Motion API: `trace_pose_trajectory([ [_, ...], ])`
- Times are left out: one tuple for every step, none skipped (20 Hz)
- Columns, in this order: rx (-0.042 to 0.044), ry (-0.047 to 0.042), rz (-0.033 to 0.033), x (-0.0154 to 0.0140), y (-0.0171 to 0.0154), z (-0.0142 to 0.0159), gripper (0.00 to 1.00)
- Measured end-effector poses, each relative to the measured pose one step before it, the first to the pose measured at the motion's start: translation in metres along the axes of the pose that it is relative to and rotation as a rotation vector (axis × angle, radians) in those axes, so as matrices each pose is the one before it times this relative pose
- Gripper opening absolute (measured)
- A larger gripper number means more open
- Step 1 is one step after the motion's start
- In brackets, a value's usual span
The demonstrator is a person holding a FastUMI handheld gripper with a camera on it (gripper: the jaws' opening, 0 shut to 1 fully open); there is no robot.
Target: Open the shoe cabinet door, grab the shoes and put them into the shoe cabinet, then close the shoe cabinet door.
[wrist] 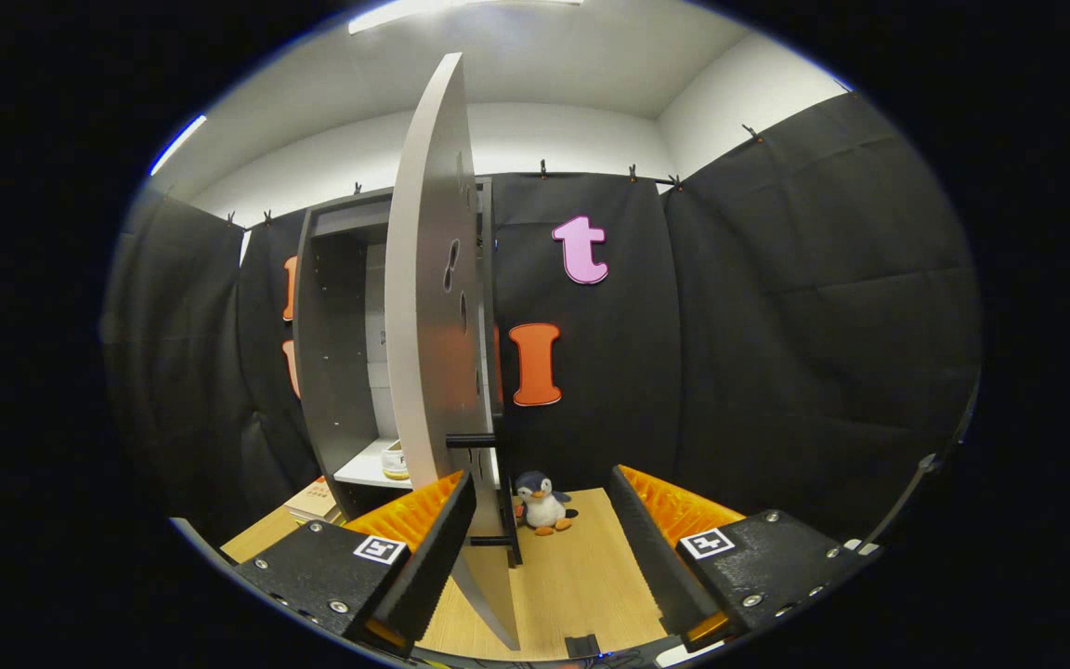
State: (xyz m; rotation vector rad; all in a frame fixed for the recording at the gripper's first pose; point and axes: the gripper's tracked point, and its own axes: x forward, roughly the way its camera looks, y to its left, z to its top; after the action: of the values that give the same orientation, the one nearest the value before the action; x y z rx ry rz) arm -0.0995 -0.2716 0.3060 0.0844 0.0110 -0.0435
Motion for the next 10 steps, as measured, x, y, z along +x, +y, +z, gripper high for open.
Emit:
trace_pose_trajectory([
  [-0.00624, -0.00115, 0.01403, 0.00041, 0.00303, -0.00013, 0.92],
  [-0.00599, -0.00287, 0.01144, -0.00003, 0.00303, 0.00096, 0.91],
  [-0.01026, -0.00271, 0.00759, -0.00033, 0.00306, 0.00063, 0.90],
  [-0.00450, -0.00345, 0.00652, 0.00036, 0.00385, 0.00092, 0.90],
  [0.00010, 0.00305, 0.00886, -0.00054, 0.00437, 0.00027, 0.90],
  [0.00523, -0.00072, 0.01364, -0.00016, 0.00583, -0.00037, 0.90],
  [0.00572, 0.00366, 0.01804, -0.00053, 0.00760, -0.00023, 0.90],
  [0.00520, 0.00091, 0.02056, 0.00126, 0.00967, -0.00102, 0.90],
  [-0.00103, 0.00143, 0.02241, 0.00137, 0.01095, -0.00073, 0.90],
  [-0.00165, -0.00371, 0.02306, 0.00212, 0.01059, 0.00048, 0.90],
])
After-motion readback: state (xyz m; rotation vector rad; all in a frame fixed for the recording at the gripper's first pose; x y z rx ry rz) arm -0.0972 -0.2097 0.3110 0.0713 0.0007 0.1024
